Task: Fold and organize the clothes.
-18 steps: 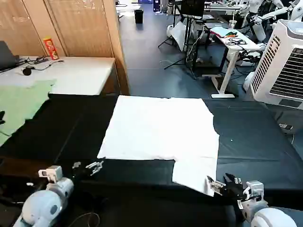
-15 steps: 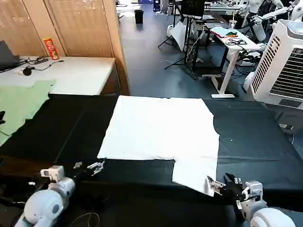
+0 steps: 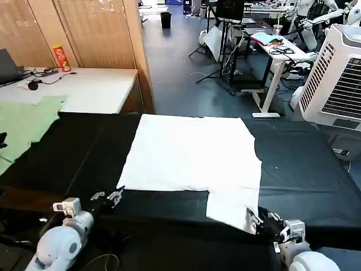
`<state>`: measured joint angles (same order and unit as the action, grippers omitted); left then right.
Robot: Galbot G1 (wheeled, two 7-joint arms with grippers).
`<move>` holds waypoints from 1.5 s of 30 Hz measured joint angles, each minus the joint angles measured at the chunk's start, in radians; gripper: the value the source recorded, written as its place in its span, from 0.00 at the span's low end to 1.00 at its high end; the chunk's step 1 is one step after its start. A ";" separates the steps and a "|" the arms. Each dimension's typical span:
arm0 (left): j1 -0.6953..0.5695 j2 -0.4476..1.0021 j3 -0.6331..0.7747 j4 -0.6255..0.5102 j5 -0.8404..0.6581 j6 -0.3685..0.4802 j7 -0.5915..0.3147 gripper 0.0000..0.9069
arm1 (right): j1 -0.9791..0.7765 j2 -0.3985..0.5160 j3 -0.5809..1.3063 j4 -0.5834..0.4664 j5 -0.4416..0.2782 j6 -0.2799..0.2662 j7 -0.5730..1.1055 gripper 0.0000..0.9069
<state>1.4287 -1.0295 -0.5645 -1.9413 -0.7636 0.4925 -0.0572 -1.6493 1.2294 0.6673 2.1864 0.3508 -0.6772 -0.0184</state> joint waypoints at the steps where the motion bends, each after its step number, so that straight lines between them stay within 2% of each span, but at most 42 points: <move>1: 0.002 0.000 0.000 -0.002 0.000 0.000 0.001 0.00 | -0.005 0.000 0.004 0.006 0.004 0.000 0.008 0.04; 8: 0.030 -0.007 -0.008 -0.037 0.023 -0.005 0.002 0.00 | -0.065 0.002 0.039 0.097 0.045 -0.025 0.051 0.02; 15: 0.098 0.023 -0.049 -0.111 0.003 -0.010 -0.022 0.00 | -0.121 0.015 0.046 0.174 0.037 -0.024 0.059 0.02; 20: 0.176 0.042 -0.090 -0.181 -0.008 -0.014 -0.031 0.00 | -0.096 0.012 0.062 0.163 0.042 0.025 0.049 0.03; 24: 0.188 0.030 -0.095 -0.200 0.001 -0.036 -0.040 0.00 | -0.031 -0.019 0.058 0.096 0.073 0.119 0.031 0.03; 29: 0.134 -0.014 -0.073 -0.180 0.023 -0.091 -0.035 0.00 | 0.115 -0.054 0.027 -0.030 0.085 0.184 0.029 0.03; 35: 0.016 -0.080 -0.026 -0.114 0.084 -0.116 -0.021 0.00 | 0.310 -0.069 -0.049 -0.194 0.071 0.232 0.026 0.03; 45: -0.207 -0.117 0.057 0.051 0.168 -0.141 -0.020 0.00 | 0.545 -0.062 -0.175 -0.425 0.027 0.251 0.015 0.03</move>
<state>1.2216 -1.1467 -0.5080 -1.8898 -0.5958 0.3518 -0.0770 -1.1038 1.1671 0.4928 1.7609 0.3777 -0.4266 -0.0033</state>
